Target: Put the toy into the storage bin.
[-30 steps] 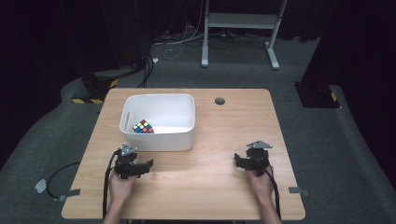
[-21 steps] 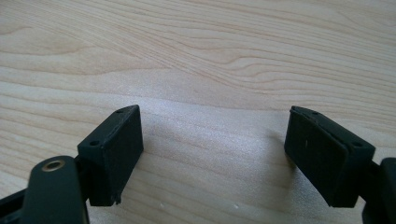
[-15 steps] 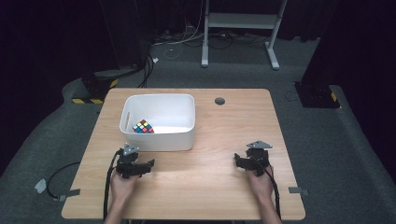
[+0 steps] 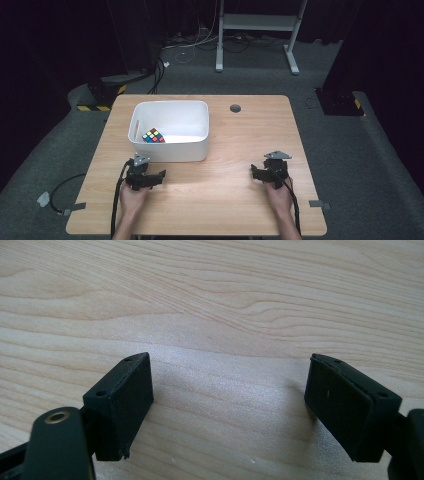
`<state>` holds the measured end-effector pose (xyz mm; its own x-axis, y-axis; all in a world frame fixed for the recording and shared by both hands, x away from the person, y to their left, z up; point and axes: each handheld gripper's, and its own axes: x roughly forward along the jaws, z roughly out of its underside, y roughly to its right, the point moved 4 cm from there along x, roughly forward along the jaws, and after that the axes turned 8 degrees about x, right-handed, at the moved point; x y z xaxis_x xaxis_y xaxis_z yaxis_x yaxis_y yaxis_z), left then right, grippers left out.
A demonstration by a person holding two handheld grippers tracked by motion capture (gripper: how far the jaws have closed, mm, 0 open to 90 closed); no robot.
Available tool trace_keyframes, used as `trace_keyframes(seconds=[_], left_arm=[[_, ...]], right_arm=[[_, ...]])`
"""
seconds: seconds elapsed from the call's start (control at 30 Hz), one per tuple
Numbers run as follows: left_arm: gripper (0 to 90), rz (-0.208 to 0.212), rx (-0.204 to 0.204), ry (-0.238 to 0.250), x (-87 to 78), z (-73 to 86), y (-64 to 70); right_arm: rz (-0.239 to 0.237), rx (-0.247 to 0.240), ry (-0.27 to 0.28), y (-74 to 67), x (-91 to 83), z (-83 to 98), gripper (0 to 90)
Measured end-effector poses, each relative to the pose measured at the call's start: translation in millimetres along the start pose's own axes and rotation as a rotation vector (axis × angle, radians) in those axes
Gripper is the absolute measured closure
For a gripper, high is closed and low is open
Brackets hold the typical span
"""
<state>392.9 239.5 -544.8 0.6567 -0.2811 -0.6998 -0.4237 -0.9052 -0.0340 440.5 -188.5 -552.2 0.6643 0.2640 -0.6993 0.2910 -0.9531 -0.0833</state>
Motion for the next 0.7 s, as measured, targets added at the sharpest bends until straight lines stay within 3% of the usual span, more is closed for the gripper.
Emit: trace_keyframes(seconds=[0.43, 0.7], left_arm=[[21.0, -0.013, 0.009, -0.011, 5.7, 1.3, -1.3], [20.5, -0.054, 0.046, 0.025, 9.6, 4.2, 0.5]], right_arm=[[0.0, 0.0, 0.0, 0.0, 0.0, 0.0, 19.3], [0.0, 0.001, 0.0, 0.0, 0.0, 0.1, 19.3]])
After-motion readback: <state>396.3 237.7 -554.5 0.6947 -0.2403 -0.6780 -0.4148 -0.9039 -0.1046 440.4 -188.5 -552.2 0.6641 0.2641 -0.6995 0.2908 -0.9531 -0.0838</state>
